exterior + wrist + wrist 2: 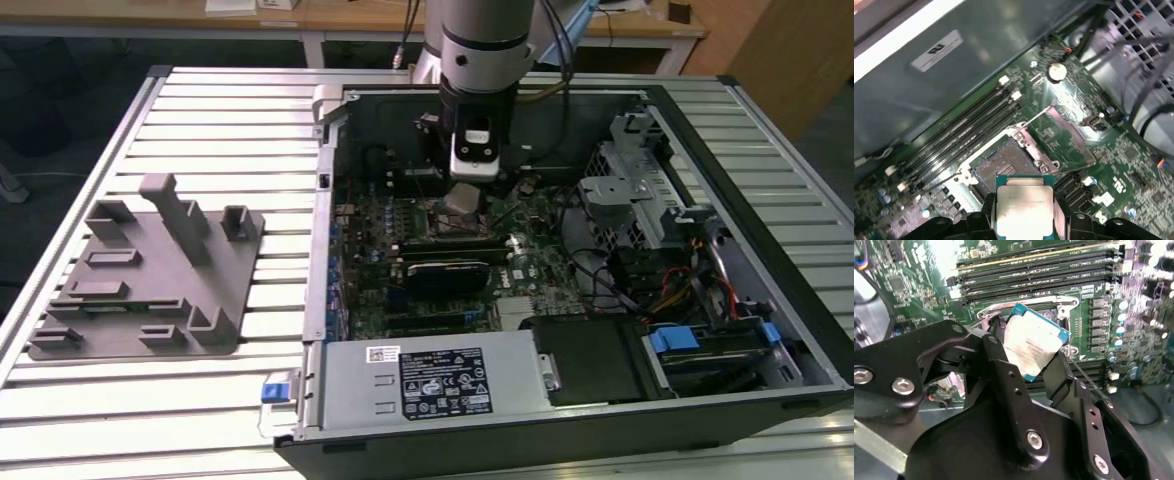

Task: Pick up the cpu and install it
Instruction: 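Place the cpu into insertion slot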

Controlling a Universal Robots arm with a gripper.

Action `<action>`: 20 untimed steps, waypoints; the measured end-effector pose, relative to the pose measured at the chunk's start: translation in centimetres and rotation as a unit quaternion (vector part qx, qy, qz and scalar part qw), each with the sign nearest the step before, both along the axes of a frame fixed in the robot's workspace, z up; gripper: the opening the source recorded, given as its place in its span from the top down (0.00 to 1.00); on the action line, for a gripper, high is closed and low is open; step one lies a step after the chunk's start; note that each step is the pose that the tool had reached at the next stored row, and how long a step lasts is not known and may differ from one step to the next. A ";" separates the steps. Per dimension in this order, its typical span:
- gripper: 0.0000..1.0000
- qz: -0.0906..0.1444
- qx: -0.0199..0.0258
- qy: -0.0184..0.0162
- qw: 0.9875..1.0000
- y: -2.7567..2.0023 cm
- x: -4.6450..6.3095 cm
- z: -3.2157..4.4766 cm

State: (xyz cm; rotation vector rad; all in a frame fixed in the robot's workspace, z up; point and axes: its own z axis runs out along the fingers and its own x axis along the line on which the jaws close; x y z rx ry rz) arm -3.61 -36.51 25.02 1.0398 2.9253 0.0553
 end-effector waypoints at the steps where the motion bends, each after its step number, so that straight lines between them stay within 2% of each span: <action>1: 0.46 -0.009 0.000 0.000 1.000 0.00 0.0 -0.01; 4: 0.46 -0.036 0.000 0.000 0.999 0.00 0.0 -0.03; 6: 0.46 -0.055 0.000 0.000 0.999 0.00 0.0 -0.04; 11: 0.46 -0.100 0.000 0.000 0.995 0.00 0.0 -0.09; 16: 0.46 -0.145 0.000 0.000 0.989 0.00 0.0 -0.15; 20: 0.46 -0.181 0.000 0.000 0.983 0.00 0.0 -0.19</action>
